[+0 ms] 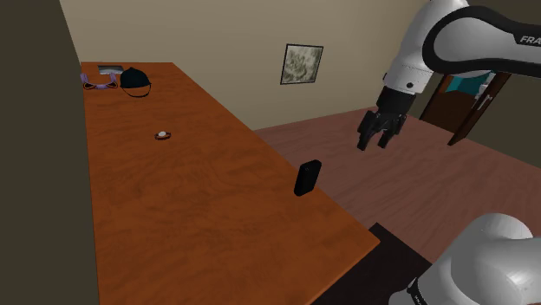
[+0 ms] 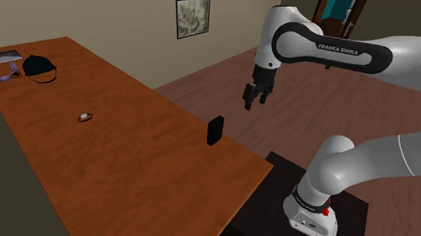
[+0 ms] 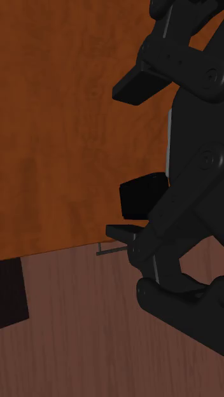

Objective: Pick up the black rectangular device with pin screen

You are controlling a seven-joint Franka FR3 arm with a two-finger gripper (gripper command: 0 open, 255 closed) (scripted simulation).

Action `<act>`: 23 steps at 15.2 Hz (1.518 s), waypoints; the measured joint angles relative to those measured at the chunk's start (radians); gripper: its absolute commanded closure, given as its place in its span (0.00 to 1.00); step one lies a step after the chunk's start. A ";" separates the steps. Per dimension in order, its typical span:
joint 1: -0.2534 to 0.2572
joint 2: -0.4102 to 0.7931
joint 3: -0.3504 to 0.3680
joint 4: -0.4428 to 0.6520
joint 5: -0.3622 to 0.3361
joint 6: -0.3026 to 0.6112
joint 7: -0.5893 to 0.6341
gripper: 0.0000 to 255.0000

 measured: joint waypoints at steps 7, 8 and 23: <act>-0.055 0.173 0.042 0.015 0.050 0.137 0.201 0.00; -0.065 0.211 0.049 0.021 0.059 0.166 0.241 0.00; -0.188 0.698 0.049 0.150 0.148 0.481 0.757 0.00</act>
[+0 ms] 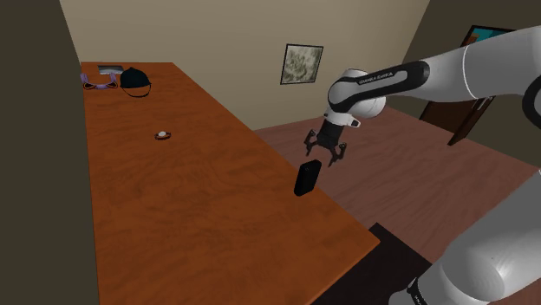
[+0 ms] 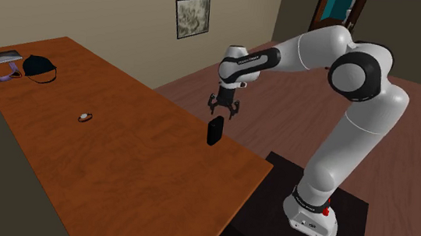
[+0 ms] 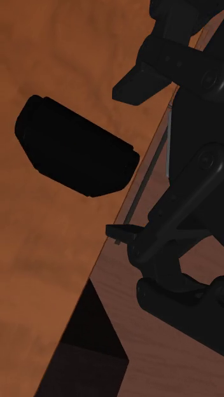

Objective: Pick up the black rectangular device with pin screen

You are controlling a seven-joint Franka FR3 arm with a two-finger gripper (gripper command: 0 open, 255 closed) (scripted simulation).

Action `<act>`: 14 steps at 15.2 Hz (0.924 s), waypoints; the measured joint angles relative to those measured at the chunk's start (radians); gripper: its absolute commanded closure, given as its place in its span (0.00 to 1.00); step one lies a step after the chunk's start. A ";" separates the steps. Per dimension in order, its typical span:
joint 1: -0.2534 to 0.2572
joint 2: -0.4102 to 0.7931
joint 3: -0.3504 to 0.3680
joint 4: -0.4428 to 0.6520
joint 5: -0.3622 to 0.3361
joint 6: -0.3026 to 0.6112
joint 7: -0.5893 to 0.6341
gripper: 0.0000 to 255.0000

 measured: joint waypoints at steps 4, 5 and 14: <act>-0.002 0.044 -0.002 -0.010 0.009 0.052 0.006 0.00; -0.002 0.050 -0.002 -0.017 0.011 0.064 0.003 0.00; -0.002 0.070 -0.002 -0.027 0.015 0.097 -0.004 1.00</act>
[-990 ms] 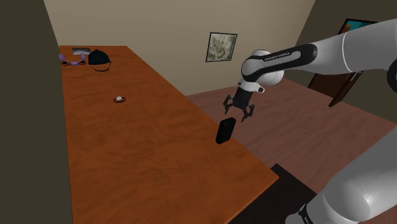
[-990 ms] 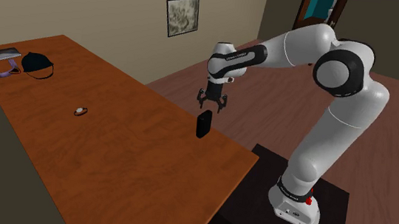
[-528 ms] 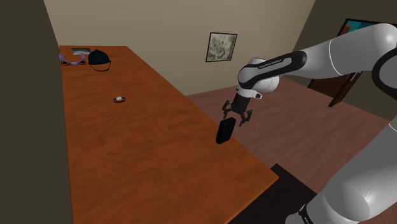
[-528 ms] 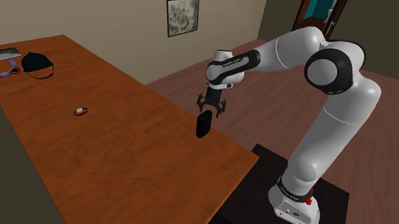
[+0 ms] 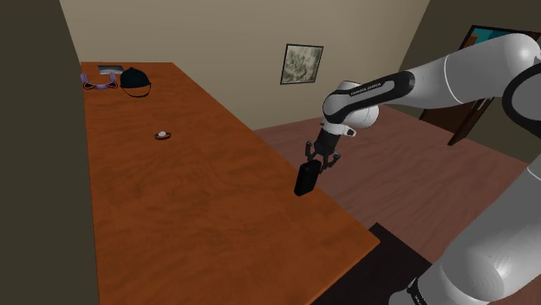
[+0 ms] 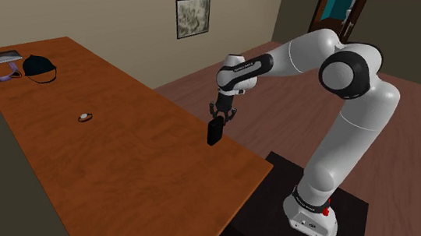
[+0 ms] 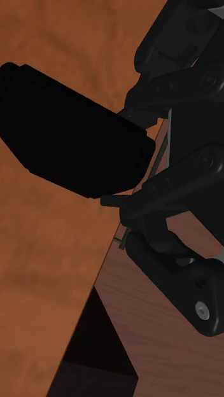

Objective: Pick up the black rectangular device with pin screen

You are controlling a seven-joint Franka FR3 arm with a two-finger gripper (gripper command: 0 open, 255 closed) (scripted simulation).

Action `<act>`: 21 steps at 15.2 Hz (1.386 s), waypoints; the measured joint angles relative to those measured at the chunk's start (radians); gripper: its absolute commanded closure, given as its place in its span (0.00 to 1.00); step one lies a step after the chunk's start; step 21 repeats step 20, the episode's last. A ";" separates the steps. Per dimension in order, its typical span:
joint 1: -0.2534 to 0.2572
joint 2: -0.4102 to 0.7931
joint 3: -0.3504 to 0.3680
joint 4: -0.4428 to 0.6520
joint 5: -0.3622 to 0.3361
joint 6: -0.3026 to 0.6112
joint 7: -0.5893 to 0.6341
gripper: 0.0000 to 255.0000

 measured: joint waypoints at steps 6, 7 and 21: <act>0.001 -0.009 0.000 0.006 -0.002 -0.016 0.005 1.00; -0.001 -0.016 -0.001 0.009 -0.004 -0.026 0.005 1.00; -0.004 -0.090 -0.004 0.097 -0.024 -0.185 0.042 1.00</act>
